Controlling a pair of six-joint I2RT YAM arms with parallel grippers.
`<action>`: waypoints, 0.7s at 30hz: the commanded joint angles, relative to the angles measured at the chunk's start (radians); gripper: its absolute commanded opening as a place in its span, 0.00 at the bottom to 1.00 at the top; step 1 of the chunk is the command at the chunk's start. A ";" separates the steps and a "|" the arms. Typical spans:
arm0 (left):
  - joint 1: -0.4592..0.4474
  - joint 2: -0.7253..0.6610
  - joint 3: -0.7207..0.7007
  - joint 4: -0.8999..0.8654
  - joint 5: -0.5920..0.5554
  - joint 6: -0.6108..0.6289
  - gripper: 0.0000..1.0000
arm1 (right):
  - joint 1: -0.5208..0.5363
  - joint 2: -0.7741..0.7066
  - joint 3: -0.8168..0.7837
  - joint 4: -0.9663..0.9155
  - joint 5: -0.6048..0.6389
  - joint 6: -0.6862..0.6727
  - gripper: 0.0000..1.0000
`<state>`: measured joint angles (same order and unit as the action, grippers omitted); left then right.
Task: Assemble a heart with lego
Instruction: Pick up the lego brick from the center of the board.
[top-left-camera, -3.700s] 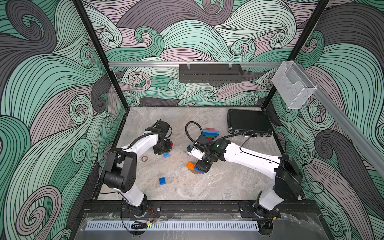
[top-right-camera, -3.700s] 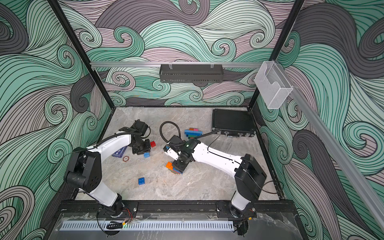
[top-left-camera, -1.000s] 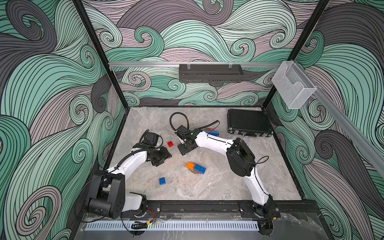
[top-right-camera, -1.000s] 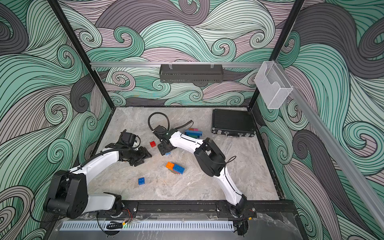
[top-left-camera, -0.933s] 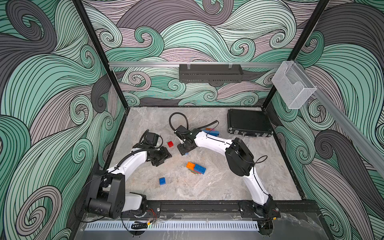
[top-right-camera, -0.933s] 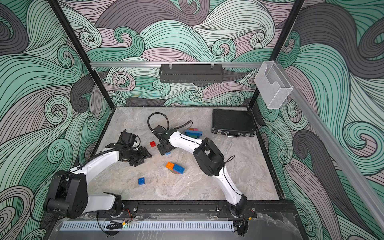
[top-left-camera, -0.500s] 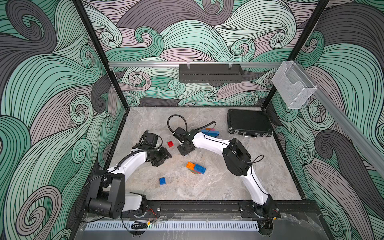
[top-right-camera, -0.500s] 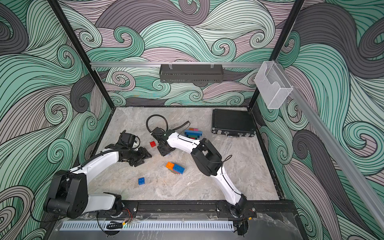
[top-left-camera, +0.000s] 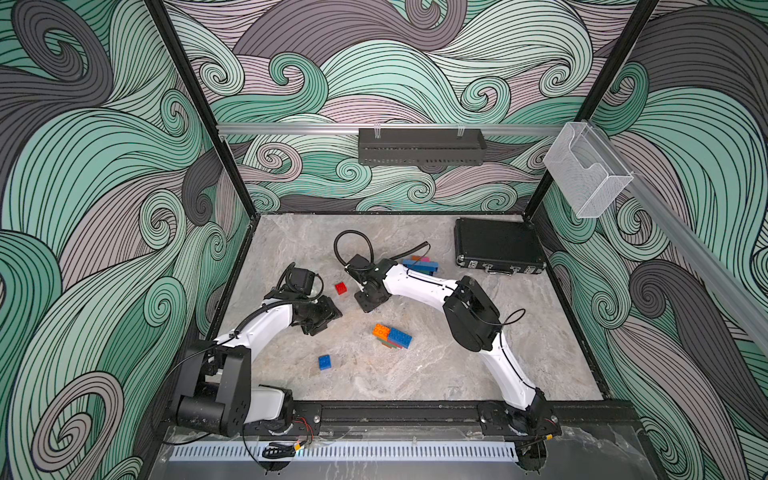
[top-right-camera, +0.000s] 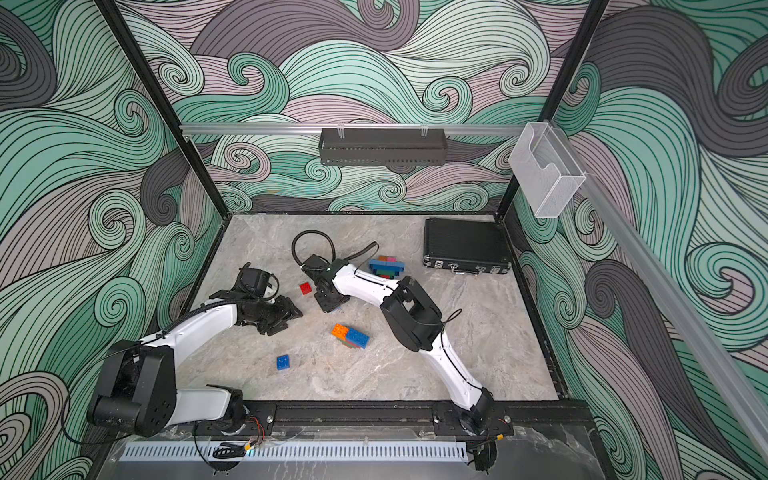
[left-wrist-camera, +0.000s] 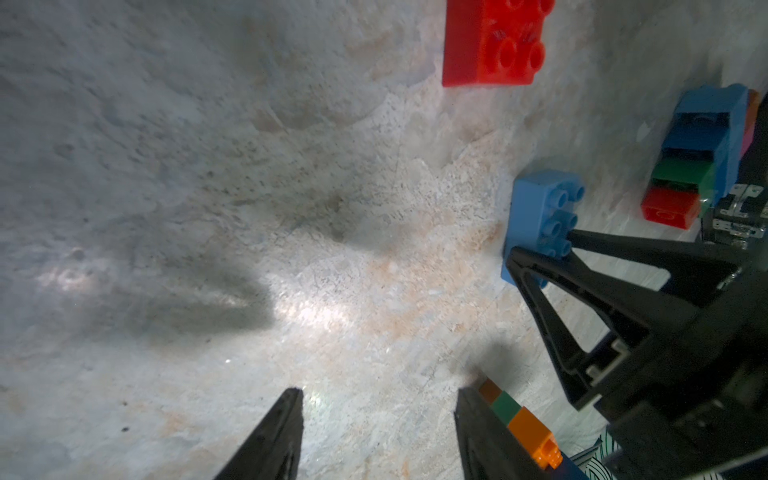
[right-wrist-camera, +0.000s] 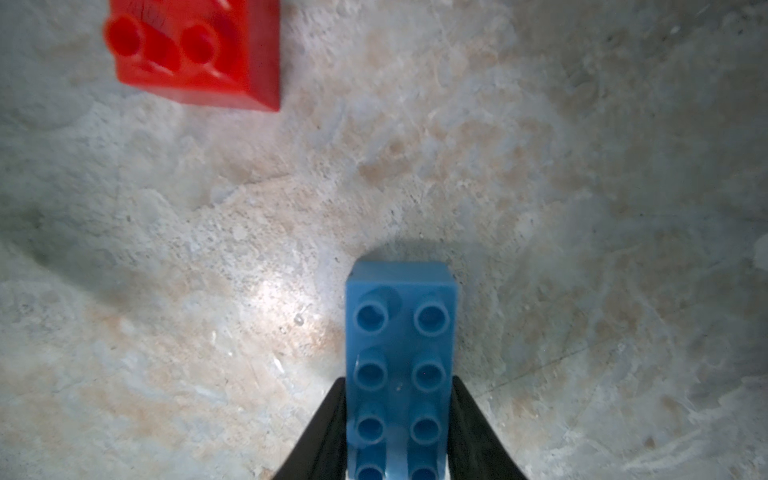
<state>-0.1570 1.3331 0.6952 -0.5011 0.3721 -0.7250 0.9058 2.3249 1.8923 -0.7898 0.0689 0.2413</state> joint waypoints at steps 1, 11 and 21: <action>0.012 -0.008 -0.006 0.003 0.011 0.012 0.60 | 0.002 0.016 0.026 -0.032 -0.003 -0.023 0.37; 0.025 -0.019 -0.020 0.017 0.033 0.013 0.60 | 0.003 -0.079 0.023 -0.052 -0.023 -0.095 0.34; 0.030 -0.027 -0.025 0.035 0.088 0.013 0.60 | 0.013 -0.322 -0.116 -0.078 -0.104 -0.213 0.33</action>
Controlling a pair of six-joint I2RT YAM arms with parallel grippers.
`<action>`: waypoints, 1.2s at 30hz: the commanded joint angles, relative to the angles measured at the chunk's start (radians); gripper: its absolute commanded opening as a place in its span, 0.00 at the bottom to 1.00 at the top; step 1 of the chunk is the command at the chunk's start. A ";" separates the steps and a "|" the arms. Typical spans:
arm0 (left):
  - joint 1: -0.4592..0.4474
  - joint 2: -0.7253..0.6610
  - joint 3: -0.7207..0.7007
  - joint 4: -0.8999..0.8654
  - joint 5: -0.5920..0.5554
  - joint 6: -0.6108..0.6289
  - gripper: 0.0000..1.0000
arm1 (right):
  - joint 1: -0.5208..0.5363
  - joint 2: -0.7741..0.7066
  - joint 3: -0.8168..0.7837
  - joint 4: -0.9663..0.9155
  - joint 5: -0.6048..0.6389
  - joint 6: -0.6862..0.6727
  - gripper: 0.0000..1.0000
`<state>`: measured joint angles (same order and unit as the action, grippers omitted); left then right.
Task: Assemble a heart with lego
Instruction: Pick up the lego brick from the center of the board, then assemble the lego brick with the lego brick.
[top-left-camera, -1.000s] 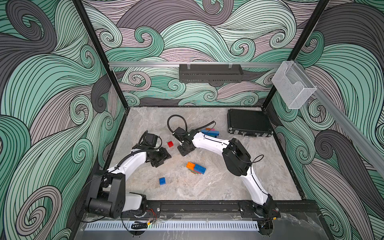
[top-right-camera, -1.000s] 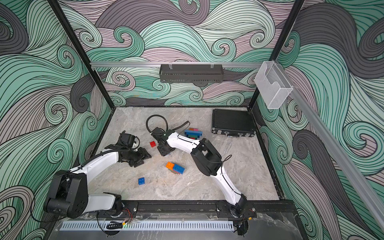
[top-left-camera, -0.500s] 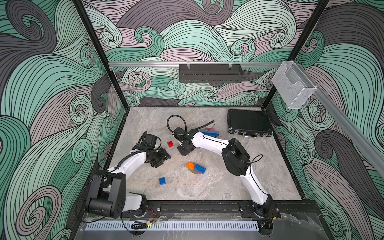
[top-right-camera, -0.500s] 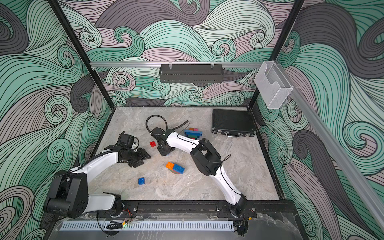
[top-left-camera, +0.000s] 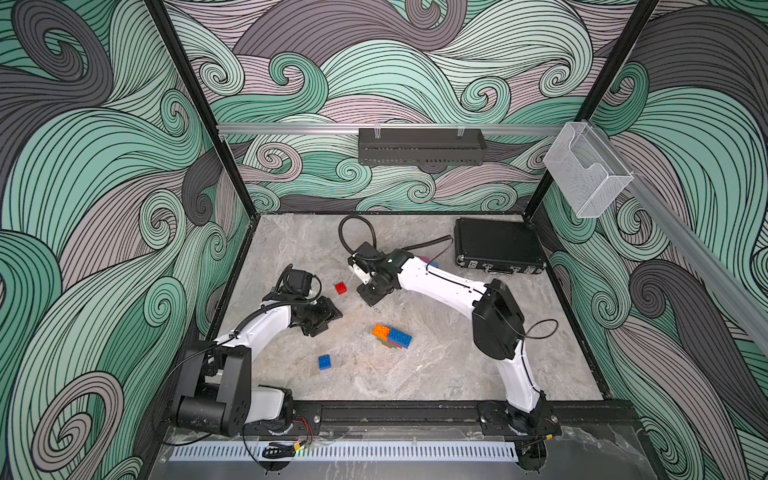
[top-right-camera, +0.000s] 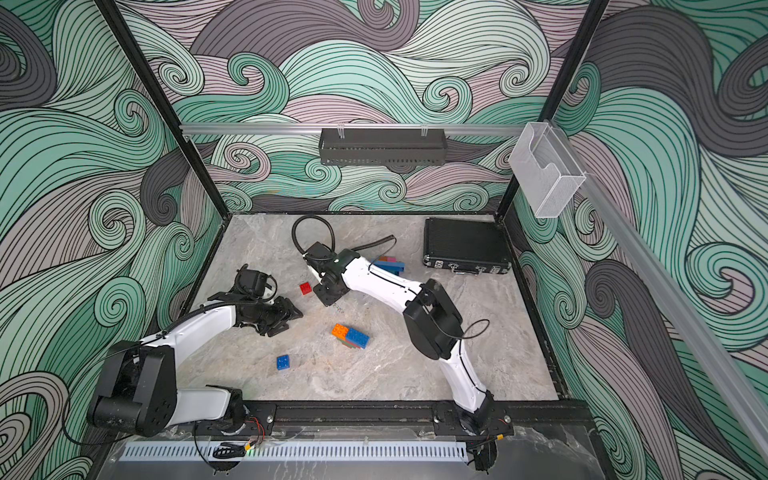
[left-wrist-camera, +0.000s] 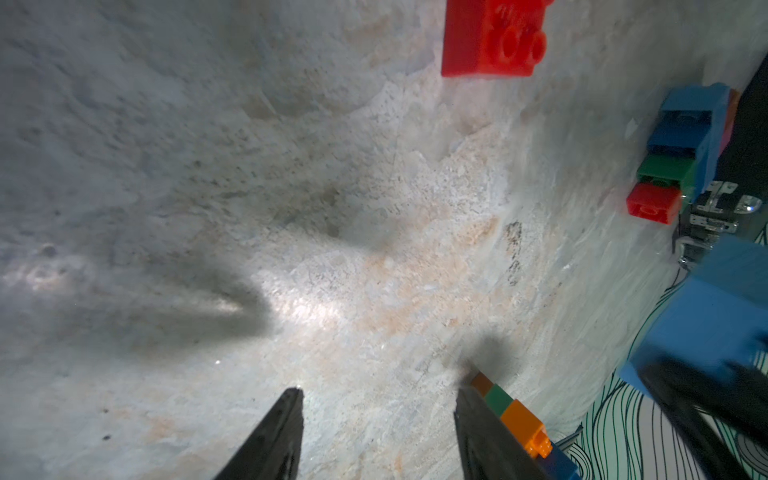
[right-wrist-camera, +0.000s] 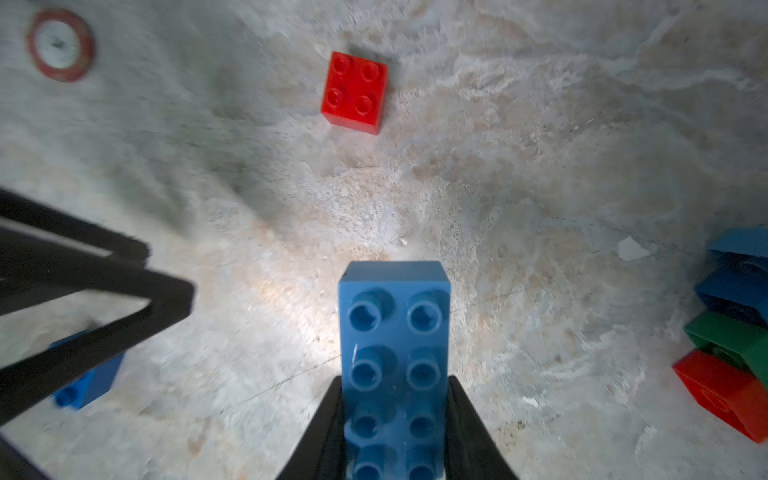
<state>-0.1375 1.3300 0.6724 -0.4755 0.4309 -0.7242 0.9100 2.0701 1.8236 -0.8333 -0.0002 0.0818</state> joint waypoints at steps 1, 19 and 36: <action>0.010 -0.025 -0.003 0.011 0.033 0.011 0.59 | 0.009 -0.089 -0.070 -0.037 -0.043 -0.064 0.33; 0.010 -0.043 -0.028 0.028 0.052 -0.004 0.59 | 0.085 -0.231 -0.346 0.027 -0.109 -0.194 0.32; 0.010 -0.046 -0.056 0.046 0.055 -0.014 0.59 | 0.097 -0.288 -0.451 0.141 -0.058 -0.166 0.32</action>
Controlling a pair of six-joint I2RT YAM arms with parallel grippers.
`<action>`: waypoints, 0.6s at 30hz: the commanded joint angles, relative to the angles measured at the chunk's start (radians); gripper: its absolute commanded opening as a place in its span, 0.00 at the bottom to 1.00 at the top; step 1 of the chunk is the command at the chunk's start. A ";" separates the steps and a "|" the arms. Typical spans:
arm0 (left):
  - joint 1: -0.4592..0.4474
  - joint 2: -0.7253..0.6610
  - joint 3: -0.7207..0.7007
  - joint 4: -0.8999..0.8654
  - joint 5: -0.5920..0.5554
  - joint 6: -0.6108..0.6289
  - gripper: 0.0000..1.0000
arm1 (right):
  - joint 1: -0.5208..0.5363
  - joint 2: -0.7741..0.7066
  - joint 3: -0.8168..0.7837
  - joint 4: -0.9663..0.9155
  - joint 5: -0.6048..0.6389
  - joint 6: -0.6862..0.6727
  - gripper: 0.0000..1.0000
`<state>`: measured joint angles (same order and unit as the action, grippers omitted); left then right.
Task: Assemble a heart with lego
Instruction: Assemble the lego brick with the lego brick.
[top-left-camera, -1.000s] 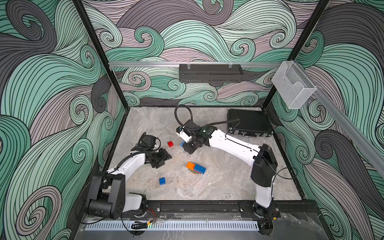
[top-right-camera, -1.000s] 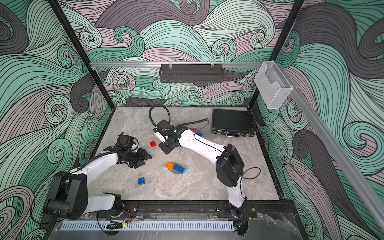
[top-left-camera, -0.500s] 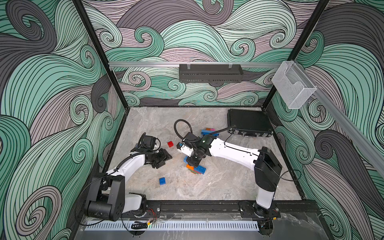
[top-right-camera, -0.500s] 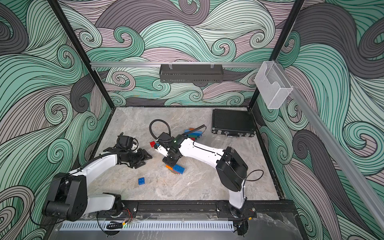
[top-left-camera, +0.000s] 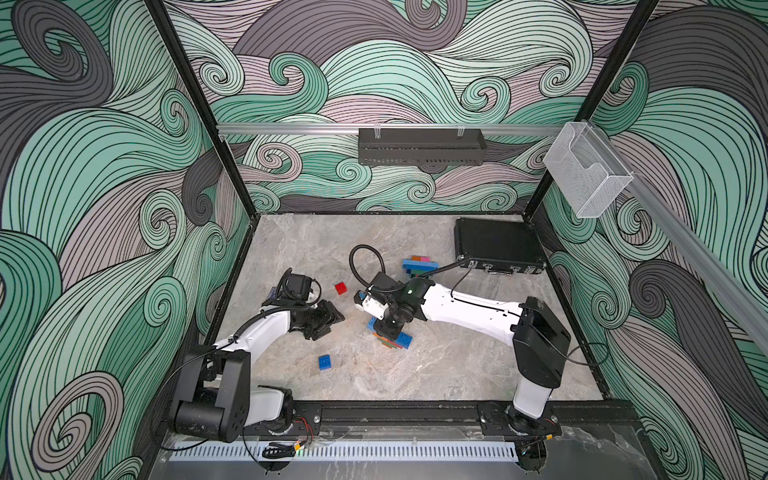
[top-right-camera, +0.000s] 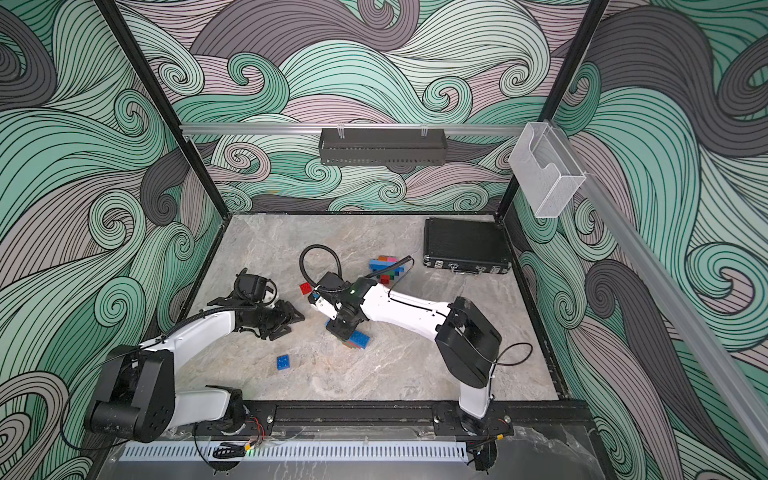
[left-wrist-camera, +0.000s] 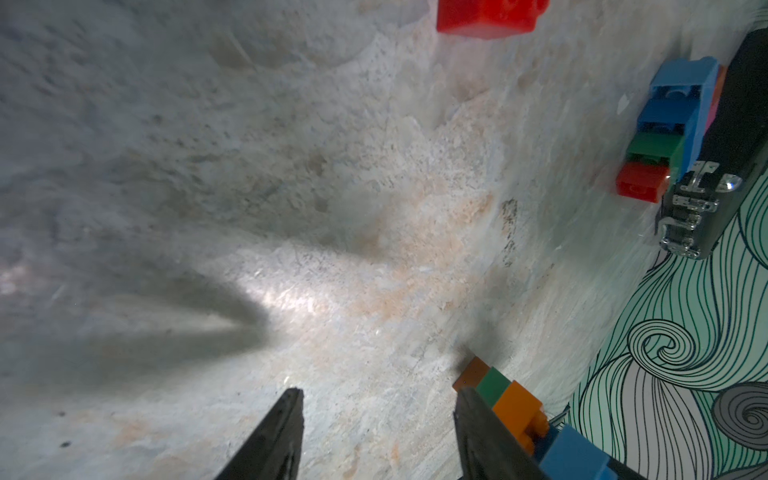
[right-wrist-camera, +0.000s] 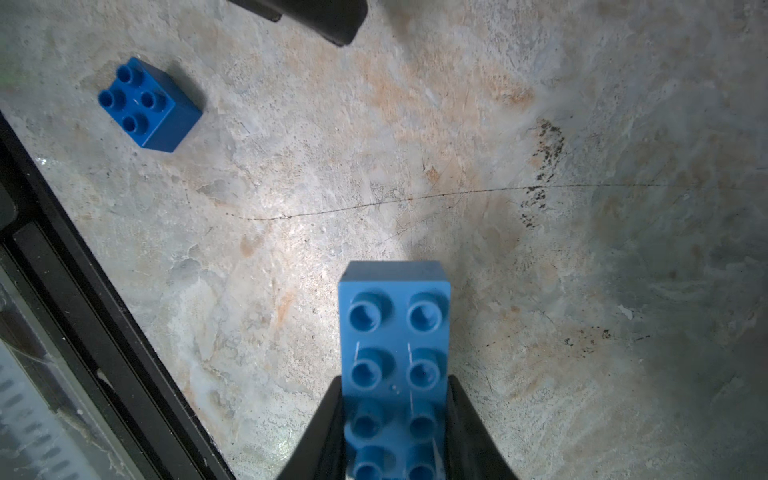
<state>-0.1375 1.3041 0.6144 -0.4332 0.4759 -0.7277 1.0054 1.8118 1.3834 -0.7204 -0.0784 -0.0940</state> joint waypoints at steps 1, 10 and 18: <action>0.010 -0.020 0.002 0.005 0.009 -0.010 0.59 | 0.002 -0.031 -0.011 0.028 0.023 0.009 0.32; 0.010 -0.017 0.001 0.007 0.010 -0.012 0.59 | 0.006 -0.017 -0.026 0.006 0.047 0.004 0.32; 0.010 -0.012 -0.004 0.023 0.020 -0.022 0.59 | 0.019 0.001 -0.027 -0.019 0.076 -0.003 0.32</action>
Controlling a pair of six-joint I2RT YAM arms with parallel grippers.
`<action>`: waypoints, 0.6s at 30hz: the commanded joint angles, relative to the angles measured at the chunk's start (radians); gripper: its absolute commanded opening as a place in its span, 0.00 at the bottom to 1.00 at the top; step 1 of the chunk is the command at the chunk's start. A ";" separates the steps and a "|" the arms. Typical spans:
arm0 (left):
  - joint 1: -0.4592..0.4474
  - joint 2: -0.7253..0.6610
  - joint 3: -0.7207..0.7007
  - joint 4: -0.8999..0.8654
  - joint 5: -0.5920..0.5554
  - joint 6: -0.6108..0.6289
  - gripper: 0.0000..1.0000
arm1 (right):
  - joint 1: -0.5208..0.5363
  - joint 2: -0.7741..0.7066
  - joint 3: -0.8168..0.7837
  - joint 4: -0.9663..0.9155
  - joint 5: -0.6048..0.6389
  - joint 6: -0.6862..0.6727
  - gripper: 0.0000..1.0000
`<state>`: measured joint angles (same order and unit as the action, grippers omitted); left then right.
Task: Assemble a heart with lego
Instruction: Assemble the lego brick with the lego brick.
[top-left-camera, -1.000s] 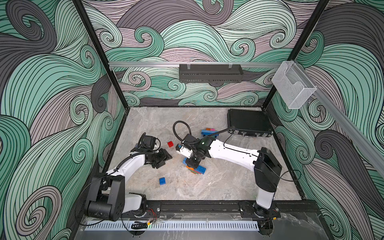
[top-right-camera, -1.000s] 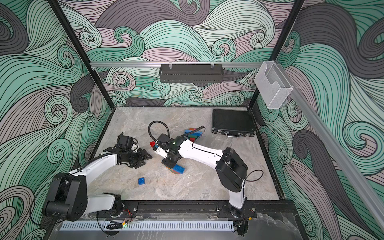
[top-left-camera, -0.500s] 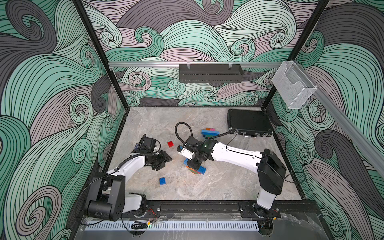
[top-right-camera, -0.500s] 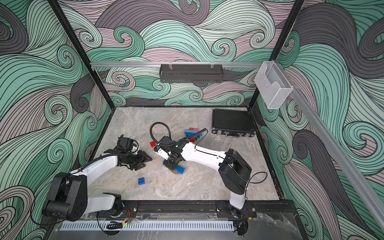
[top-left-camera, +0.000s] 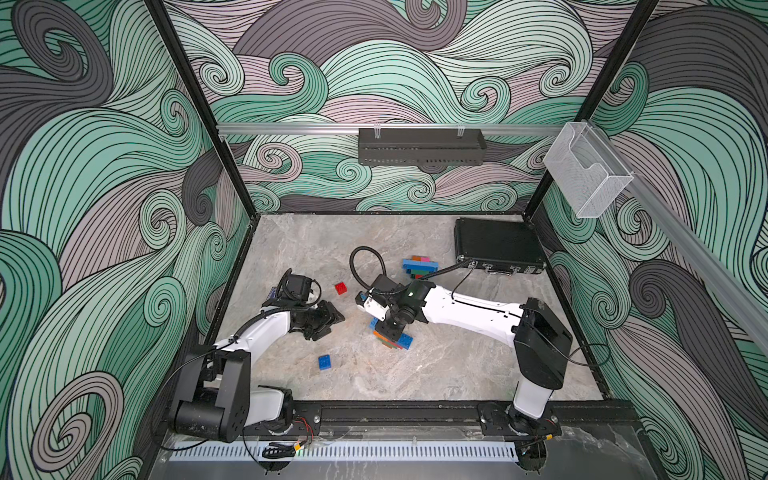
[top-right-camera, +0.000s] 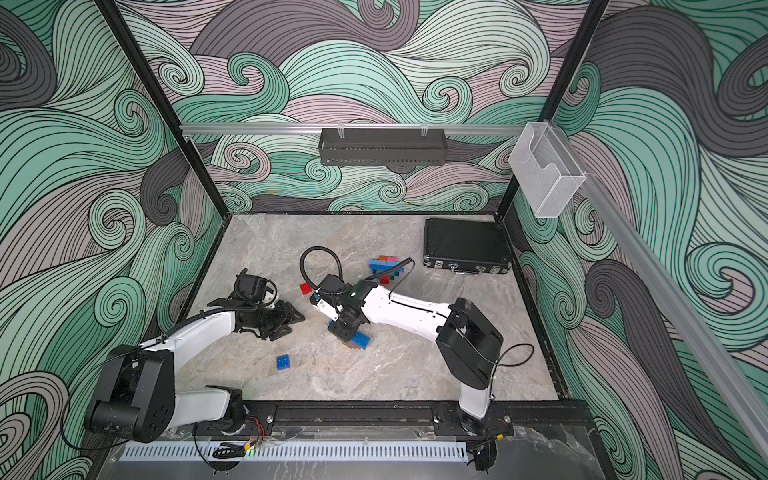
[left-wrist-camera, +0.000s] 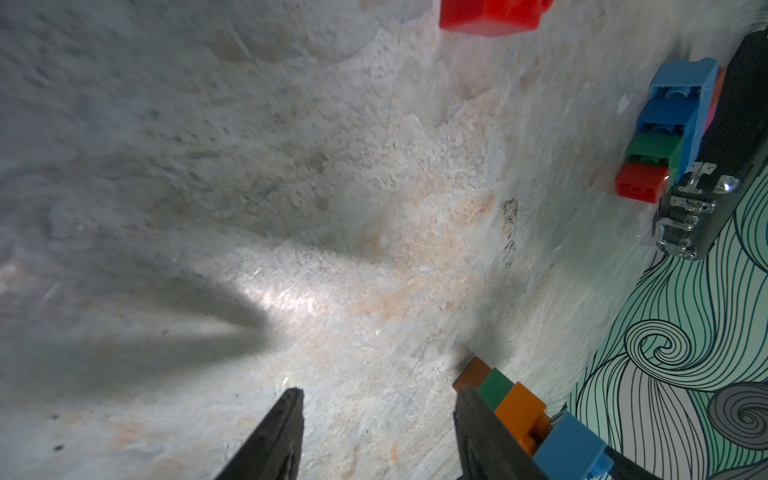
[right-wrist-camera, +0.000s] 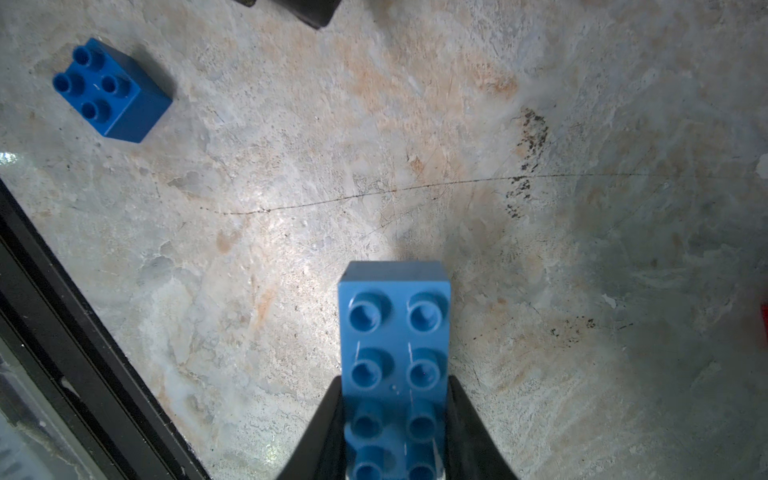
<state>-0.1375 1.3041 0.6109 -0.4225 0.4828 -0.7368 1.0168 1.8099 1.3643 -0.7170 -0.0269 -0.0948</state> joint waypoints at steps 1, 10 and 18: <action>0.010 -0.013 -0.002 0.013 0.013 -0.013 0.59 | 0.009 0.003 -0.011 -0.022 0.026 -0.002 0.32; 0.010 -0.009 -0.001 0.017 0.013 -0.013 0.59 | 0.032 0.042 -0.031 -0.013 0.071 0.004 0.32; 0.010 -0.005 0.003 0.015 0.011 -0.010 0.59 | 0.049 0.070 -0.050 -0.063 0.124 -0.047 0.30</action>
<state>-0.1375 1.3041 0.6109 -0.4072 0.4831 -0.7444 1.0580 1.8275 1.3567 -0.7067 0.0608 -0.1093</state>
